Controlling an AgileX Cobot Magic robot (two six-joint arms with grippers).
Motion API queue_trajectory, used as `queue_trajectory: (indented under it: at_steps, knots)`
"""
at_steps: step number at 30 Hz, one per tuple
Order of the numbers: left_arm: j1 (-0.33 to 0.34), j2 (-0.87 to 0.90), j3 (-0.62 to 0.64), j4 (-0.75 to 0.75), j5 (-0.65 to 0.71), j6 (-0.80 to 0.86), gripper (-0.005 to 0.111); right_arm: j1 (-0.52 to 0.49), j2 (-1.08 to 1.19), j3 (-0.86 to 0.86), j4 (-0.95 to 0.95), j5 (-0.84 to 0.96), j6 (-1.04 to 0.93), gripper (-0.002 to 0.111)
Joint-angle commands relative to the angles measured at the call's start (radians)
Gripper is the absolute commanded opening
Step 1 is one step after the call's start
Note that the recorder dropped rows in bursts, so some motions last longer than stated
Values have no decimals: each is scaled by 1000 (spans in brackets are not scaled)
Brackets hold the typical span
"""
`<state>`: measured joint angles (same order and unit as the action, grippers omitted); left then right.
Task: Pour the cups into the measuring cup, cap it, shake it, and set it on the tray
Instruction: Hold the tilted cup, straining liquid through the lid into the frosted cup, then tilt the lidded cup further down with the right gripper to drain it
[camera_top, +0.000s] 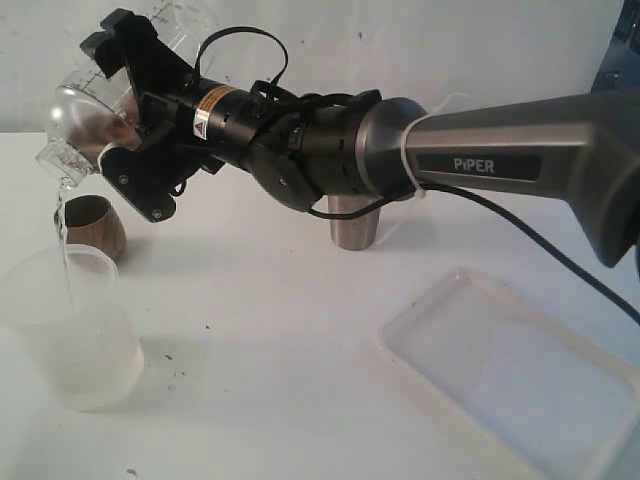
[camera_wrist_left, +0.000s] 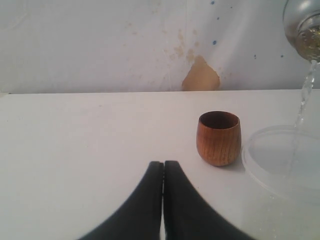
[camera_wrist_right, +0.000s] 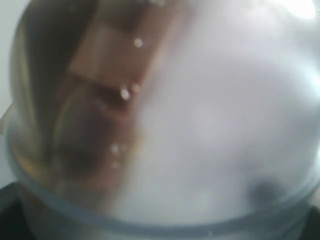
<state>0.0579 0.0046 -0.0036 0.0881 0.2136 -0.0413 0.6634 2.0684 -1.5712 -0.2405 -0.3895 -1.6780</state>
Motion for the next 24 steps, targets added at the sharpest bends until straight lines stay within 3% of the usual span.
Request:
queue_trajectory:
  at_steps: [1, 24]
  knots:
    - [0, -5, 4, -6, -11, -3, 1, -7, -16, -12, 10, -53, 6, 0]
    - [0, -5, 4, -6, -11, -3, 1, 3, -16, -12, -2, -29, -16, 0]
